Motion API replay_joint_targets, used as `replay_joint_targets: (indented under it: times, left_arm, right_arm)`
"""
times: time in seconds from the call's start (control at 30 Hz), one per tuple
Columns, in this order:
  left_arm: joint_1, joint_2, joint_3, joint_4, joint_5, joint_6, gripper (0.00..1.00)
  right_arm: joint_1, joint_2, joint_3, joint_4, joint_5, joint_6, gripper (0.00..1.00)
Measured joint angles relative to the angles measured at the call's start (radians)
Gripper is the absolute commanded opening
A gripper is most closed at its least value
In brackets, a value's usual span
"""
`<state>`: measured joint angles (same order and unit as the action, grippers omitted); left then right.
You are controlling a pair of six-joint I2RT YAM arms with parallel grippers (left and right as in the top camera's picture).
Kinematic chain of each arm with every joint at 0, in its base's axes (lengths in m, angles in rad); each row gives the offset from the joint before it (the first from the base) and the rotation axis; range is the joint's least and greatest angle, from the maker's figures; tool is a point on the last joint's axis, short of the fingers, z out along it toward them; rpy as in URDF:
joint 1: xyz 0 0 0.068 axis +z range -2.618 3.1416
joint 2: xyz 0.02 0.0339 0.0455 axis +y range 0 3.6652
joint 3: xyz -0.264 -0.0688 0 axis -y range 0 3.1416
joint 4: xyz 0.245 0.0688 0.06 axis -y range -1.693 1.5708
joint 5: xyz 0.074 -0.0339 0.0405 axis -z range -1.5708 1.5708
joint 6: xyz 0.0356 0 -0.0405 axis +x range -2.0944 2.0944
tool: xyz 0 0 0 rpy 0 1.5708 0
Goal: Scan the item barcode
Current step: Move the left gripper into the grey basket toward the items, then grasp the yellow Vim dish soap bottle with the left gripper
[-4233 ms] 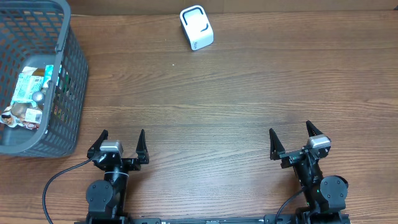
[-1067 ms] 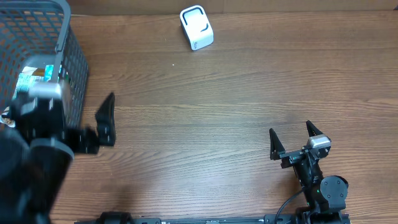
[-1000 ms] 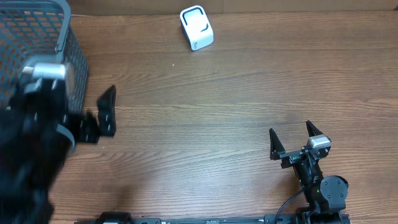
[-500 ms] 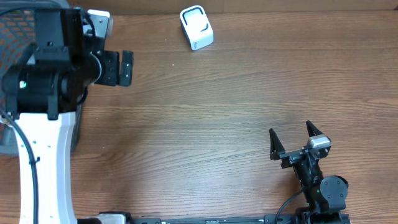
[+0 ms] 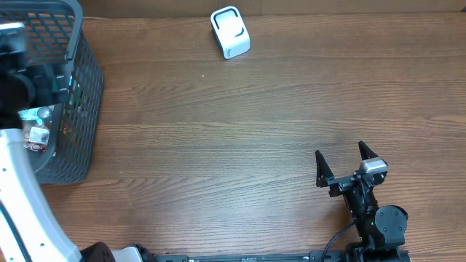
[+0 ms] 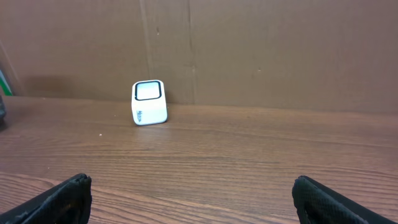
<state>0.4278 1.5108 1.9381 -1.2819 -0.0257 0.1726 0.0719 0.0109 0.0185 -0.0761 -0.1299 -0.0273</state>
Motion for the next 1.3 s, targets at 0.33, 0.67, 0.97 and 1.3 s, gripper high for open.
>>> replay_joint_targets:
  times: [0.33,0.67,0.97,1.3]
  left_arm:
    - [0.241,0.137,0.005,0.027,0.076,0.019,1.00]
    - [0.254,0.373,0.006,0.005,0.181,0.130,1.00]
    - [0.253,0.458,0.006,-0.009,0.263,0.184,1.00]
    - [0.208,0.494,-0.106,0.068,0.279,0.222,0.93]
  right_arm:
    - [0.000,0.000,0.000,0.000,0.000,0.000,1.00]
    - [0.000,0.000,0.000,0.000,0.000,0.000,1.00]
    - [0.000,0.000,0.000,0.000,0.000,0.000,1.00]
    - [0.000,0.000,0.000,0.000,0.000,0.000,1.00]
